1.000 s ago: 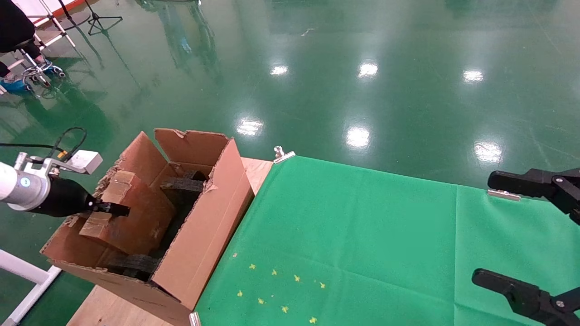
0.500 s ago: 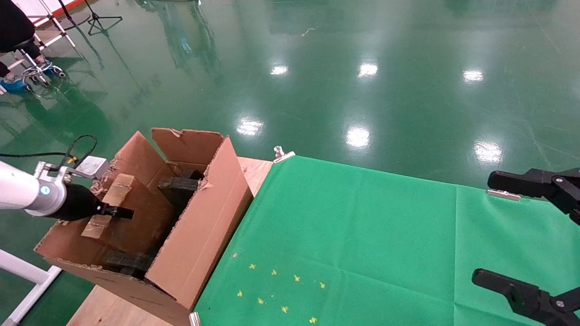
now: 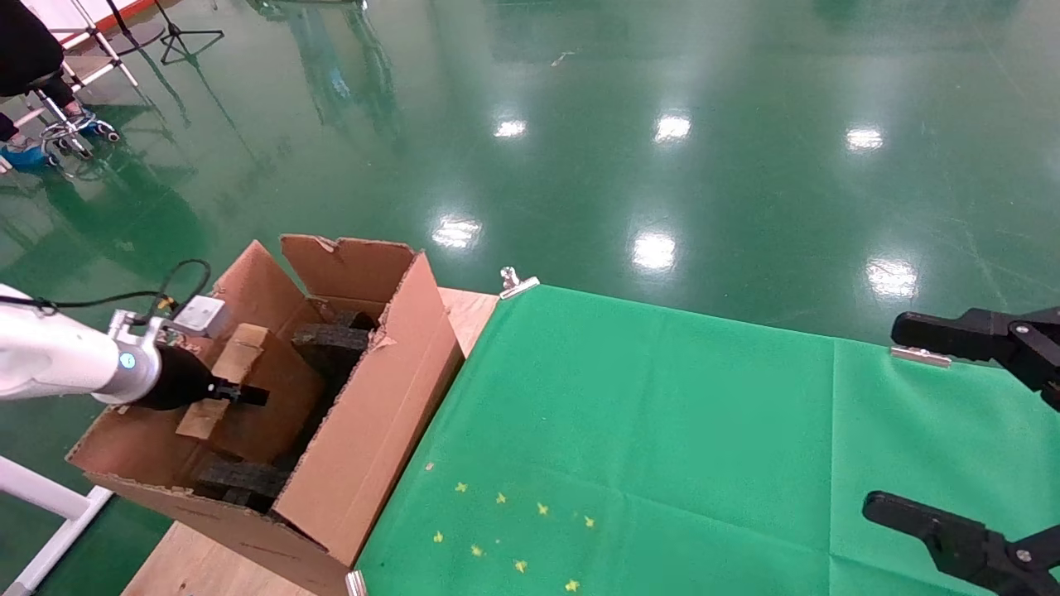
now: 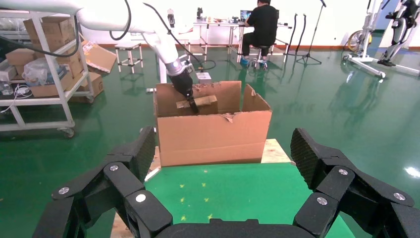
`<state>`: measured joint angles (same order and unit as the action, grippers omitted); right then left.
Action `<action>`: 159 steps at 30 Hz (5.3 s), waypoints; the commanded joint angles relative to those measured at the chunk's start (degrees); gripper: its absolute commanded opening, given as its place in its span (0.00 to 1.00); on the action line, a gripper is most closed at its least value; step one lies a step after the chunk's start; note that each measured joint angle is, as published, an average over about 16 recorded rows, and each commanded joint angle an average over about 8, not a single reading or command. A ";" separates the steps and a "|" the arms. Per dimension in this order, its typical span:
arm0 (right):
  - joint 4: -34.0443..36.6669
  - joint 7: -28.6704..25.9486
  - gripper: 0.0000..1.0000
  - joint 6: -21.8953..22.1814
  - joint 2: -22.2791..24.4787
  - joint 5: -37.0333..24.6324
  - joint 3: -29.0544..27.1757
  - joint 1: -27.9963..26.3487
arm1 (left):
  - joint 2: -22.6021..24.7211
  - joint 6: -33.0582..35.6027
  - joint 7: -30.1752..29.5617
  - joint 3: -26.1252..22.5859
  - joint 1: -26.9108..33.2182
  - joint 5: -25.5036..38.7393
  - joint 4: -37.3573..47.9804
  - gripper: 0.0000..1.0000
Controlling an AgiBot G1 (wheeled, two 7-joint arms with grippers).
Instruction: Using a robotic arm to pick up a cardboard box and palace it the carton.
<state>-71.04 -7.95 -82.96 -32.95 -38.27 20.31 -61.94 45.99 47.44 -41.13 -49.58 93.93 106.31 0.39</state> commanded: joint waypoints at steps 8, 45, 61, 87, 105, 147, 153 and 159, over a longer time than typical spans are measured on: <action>0.00 0.00 1.00 0.00 0.00 0.00 0.00 0.00 | 1.91 -2.20 -0.87 0.40 -2.73 -0.57 0.12 0.00; 0.02 0.01 1.00 0.01 0.00 0.01 0.00 0.01 | 2.66 -3.04 -2.75 -0.24 -1.90 0.32 0.45 1.00; 0.02 0.01 1.00 0.02 0.00 0.01 0.00 0.01 | 1.26 0.30 -1.95 -0.60 6.25 0.83 -3.45 1.00; 0.03 0.01 1.00 0.03 0.01 0.02 0.00 0.02 | -10.59 24.84 -19.98 13.90 8.80 -26.82 -32.77 1.00; 0.03 0.02 1.00 0.04 0.02 0.03 0.00 0.02 | -10.81 27.15 -12.79 17.42 2.12 -33.73 -38.95 1.00; 0.03 0.02 1.00 0.04 0.02 0.03 0.01 0.02 | -10.94 36.23 22.54 30.63 -26.10 -58.87 -67.61 1.00; 0.03 0.02 1.00 0.04 0.02 0.03 0.01 0.02 | -10.96 37.51 27.50 32.48 -30.06 -62.40 -71.63 1.00; 0.04 0.02 1.00 0.04 0.02 0.03 0.00 0.02 | -10.97 38.43 30.72 33.81 -32.88 -64.95 -74.49 1.00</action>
<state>-71.00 -7.93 -82.92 -32.93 -38.23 20.32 -61.92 35.02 85.69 -11.16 -16.04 61.64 41.86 -73.50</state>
